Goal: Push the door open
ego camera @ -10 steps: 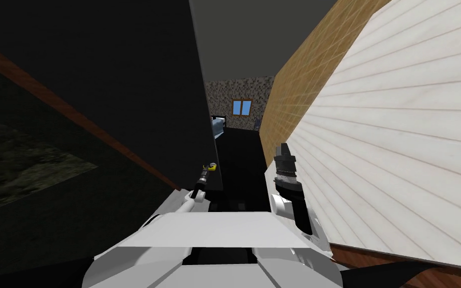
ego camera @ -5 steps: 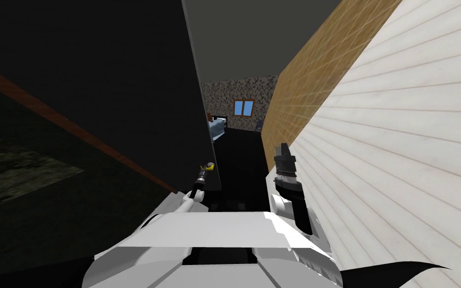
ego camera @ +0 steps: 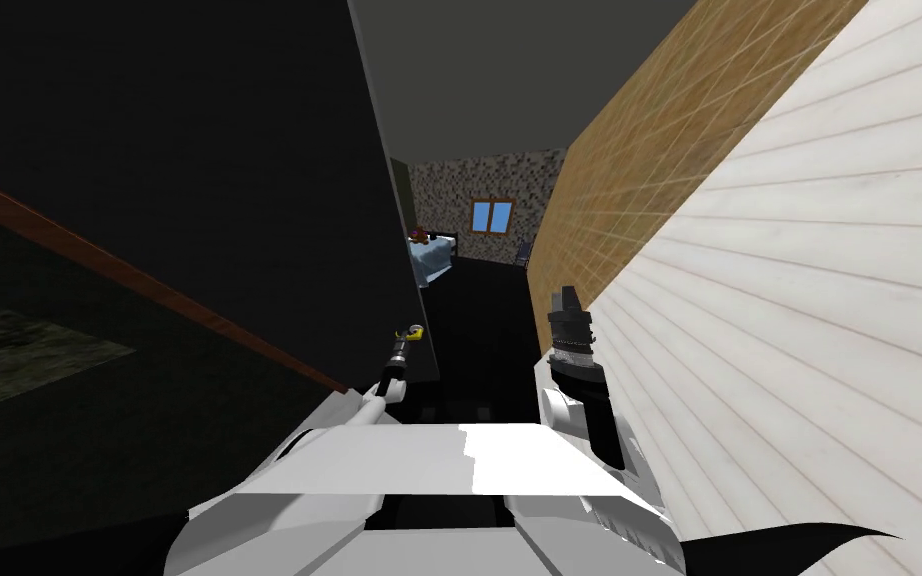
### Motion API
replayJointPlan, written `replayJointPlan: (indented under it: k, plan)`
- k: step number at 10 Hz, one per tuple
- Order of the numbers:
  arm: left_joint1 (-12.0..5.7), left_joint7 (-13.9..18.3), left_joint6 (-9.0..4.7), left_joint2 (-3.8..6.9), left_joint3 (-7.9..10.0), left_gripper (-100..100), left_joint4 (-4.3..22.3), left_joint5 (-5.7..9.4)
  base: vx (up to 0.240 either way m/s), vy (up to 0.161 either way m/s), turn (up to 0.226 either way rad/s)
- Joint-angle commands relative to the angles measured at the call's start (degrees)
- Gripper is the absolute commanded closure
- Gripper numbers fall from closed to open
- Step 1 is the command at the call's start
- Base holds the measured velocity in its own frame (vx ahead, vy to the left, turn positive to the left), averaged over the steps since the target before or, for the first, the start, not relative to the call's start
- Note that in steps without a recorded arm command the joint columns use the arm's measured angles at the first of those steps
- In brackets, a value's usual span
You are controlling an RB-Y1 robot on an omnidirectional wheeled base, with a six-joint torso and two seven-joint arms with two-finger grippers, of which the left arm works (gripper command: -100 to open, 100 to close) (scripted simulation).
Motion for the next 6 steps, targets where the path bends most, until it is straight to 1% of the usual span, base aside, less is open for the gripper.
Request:
replayJointPlan:
  k: [1, 3, 4, 5, 6]
  plan:
    - [-0.01, -0.45, 0.3, -0.2, 0.77, 100, -0.52, 0.43, 0.184, -0.102, 0.075]
    - [0.0, -0.86, 0.39, -0.3, 1.64, 100, -0.46, 0.91, 0.176, -0.074, 0.046]
    - [0.55, -0.79, 0.7, 0.01, 1.6, 100, -0.91, 0.85, 0.074, -0.032, 0.041]
    - [0.57, -1.15, 0.68, 0.31, 2.55, 100, -1.01, 1.43, 0.122, -0.026, 0.047]
    - [0.59, -1.24, 0.67, 0.34, 2.77, 100, -1.0, 1.56, 0.167, -0.036, 0.051]
